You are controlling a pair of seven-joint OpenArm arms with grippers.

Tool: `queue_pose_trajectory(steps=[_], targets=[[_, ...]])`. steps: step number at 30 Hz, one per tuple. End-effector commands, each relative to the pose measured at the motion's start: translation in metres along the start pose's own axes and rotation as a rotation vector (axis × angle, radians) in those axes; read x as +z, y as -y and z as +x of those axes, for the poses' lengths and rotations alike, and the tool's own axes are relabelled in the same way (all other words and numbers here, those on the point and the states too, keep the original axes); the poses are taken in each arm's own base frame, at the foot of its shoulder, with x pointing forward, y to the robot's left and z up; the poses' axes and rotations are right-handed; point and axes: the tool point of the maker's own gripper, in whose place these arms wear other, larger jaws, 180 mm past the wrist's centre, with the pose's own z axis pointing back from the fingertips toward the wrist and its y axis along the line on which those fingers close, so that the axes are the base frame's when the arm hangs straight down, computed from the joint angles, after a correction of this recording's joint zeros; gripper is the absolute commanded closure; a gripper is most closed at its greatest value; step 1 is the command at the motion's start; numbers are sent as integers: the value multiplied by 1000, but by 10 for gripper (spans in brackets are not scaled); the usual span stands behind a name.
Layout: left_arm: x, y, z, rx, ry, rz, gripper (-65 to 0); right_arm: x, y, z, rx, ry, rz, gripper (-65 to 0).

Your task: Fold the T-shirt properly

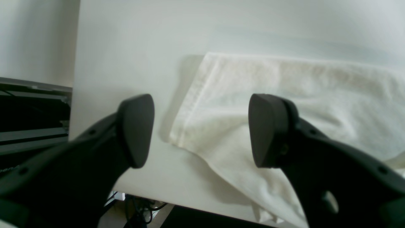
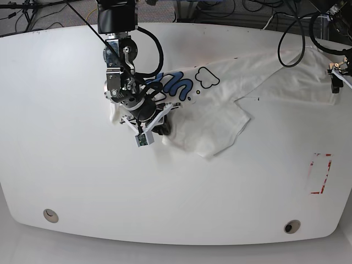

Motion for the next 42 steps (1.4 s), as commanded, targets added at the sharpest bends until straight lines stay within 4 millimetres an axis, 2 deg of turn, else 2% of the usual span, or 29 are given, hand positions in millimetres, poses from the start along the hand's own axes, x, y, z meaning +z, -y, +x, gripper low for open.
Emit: queue_pose_trajectory(steps=[1, 4, 8, 20, 28, 42], targets=[[4, -6, 14, -27, 40, 17, -429, 4, -10, 25, 14, 69, 28, 0], [3, -4, 12, -21, 39, 13, -430, 12, -10, 37, 37, 100, 20, 0], [2, -3, 10, -18, 34, 12, -430, 17, -12, 44, 56, 117, 21, 0], [-6, 2, 6, -7, 19, 7, -433, 33, -9, 51, 69, 146, 5, 0], [-14, -3, 9, 30, 23, 3, -434, 46, -13, 66, 109, 169, -2, 0], [-26, 2, 13, 64, 20, -28, -434, 60, -19, 66, 132, 132, -7, 0]])
